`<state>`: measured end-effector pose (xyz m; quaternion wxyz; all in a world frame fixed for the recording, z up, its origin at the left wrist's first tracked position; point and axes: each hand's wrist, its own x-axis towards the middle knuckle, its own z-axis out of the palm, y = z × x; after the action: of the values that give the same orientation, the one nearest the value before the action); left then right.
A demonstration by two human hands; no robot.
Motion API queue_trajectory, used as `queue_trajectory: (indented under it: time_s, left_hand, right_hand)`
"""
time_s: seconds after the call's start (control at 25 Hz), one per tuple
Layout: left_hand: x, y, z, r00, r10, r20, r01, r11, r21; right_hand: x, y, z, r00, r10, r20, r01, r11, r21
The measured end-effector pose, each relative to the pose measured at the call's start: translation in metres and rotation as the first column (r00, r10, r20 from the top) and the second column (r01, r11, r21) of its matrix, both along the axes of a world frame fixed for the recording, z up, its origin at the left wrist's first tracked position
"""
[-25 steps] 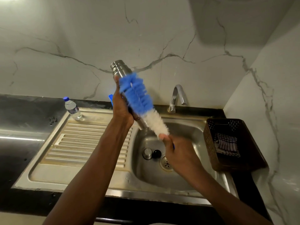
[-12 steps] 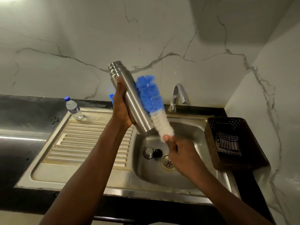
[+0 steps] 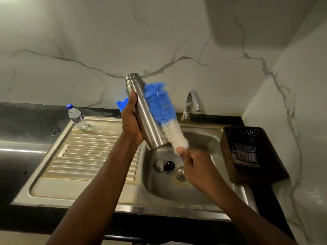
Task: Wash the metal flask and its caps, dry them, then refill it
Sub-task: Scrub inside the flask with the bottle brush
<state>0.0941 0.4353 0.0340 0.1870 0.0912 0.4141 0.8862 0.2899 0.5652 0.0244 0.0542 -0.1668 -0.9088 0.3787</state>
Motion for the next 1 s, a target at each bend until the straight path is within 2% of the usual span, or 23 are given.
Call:
queue_trajectory:
  time_s: [0.12,0.24,0.4,0.52,0.64,0.72,0.84,0.92,1.0]
  left_hand:
    - [0.007,0.003,-0.008,0.999,0.022,0.031,-0.021,0.999,-0.031]
    - [0.011,0.008,-0.004,0.996,0.047,0.080,-0.043,0.997,-0.061]
    - [0.002,0.001,0.005,0.998,-0.056,0.008,0.056,0.998,0.002]
    - [-0.004,0.004,-0.006,0.996,-0.090,0.014,0.091,0.993,-0.074]
    - [0.008,0.016,-0.011,0.999,-0.011,0.045,0.018,0.987,-0.160]
    - [0.010,0.021,-0.011,0.996,0.048,0.080,-0.041,0.995,-0.092]
    - [0.000,0.017,-0.015,0.999,-0.035,0.034,0.033,0.998,0.054]
    - [-0.002,0.017,-0.023,1.000,-0.009,0.019,0.008,1.000,0.027]
    - [0.006,0.019,-0.022,1.000,0.004,0.021,-0.003,0.999,-0.035]
  right_hand:
    - [-0.025,0.006,0.009,0.999,-0.031,-0.027,0.031,0.999,-0.023]
    - [-0.059,0.010,0.036,0.994,-0.029,-0.109,0.038,0.996,0.080]
    - [-0.021,0.005,0.008,0.999,-0.033,0.015,0.033,0.999,0.001]
    - [-0.010,0.002,0.002,0.999,-0.046,0.011,0.047,0.998,-0.042]
    - [-0.048,0.010,0.026,0.995,-0.062,-0.076,0.065,0.997,0.039]
    - [-0.055,0.010,0.030,0.992,-0.050,-0.115,0.059,0.996,0.073]
    - [-0.018,-0.002,0.010,0.998,0.005,-0.065,0.001,0.996,0.086]
    - [-0.007,-0.005,0.006,0.999,0.017,-0.049,-0.014,0.998,0.069]
    - [-0.033,0.002,0.016,0.998,-0.035,-0.061,0.038,0.998,0.047]
